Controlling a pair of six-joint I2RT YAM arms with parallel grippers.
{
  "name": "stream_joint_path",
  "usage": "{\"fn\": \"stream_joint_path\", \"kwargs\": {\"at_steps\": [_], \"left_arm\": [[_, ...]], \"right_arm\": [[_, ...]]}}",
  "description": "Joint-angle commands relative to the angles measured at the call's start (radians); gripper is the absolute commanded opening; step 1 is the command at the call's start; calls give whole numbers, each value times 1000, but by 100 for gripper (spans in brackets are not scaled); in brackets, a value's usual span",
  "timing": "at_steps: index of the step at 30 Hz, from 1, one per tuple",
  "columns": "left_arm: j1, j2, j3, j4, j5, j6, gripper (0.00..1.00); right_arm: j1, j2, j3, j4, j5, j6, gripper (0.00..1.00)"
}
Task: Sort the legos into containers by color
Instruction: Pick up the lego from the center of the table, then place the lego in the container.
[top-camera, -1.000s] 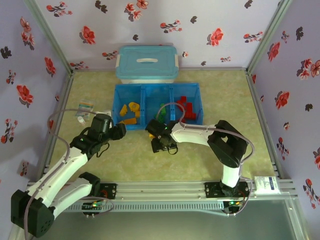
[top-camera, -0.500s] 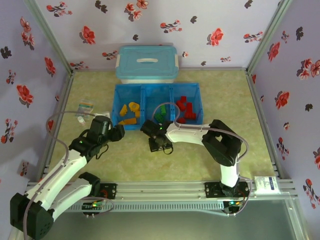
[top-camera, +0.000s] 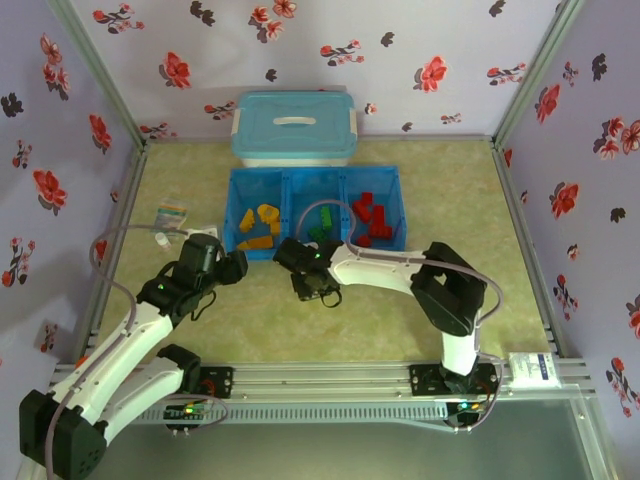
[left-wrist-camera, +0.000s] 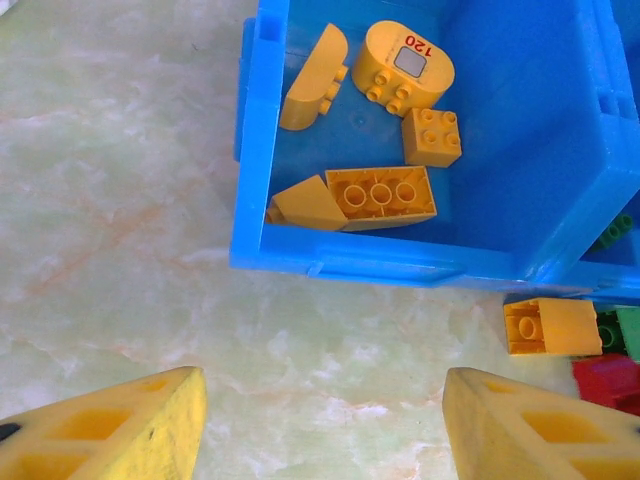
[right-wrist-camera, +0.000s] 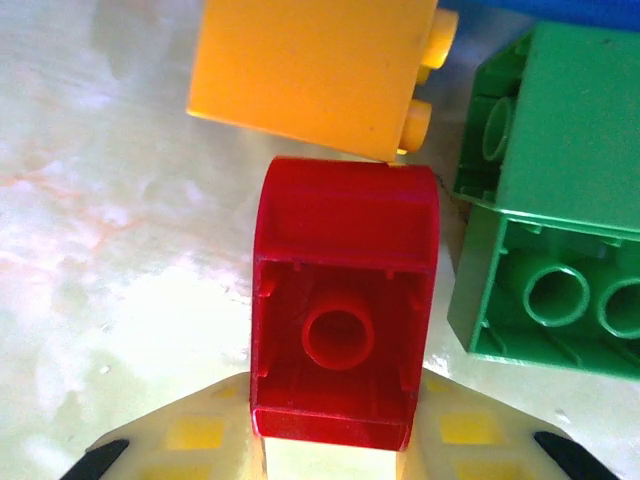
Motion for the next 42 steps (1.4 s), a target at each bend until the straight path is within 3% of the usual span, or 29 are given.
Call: {"fn": "stream_joint_path", "kwargs": {"at_steps": [1, 5, 17, 29, 30, 31, 33, 34, 42], "left_arm": [[-9, -16, -9, 18, 5, 7, 64], [-23, -16, -12, 36, 14, 11, 64], [-97, 23, -72, 104, 37, -50, 65], [-161, 54, -83, 96, 34, -67, 66], [-168, 57, -83, 96, 34, -67, 66], [-176, 62, -83, 97, 34, -67, 66], [-189, 74, -82, 102, 34, -69, 66], [-198, 82, -81, 108, 34, -69, 66], [-287, 212, -58, 198, 36, -86, 69]], "right_arm": [[2, -108, 63, -103, 119, -35, 22], [-46, -184, 99, -172, 194, -82, 22], [-387, -369, -6, -161, 149, -176, 24], [-576, -245, -22, -80, 28, -230, 28], [-579, -232, -10, -81, 28, -235, 30], [-580, -220, 4, -84, 30, -240, 38], [-580, -202, 31, -94, 39, -244, 73], [-580, -195, 45, -104, 46, -241, 85], [-544, -293, -3, -68, 59, -210, 90]]}}
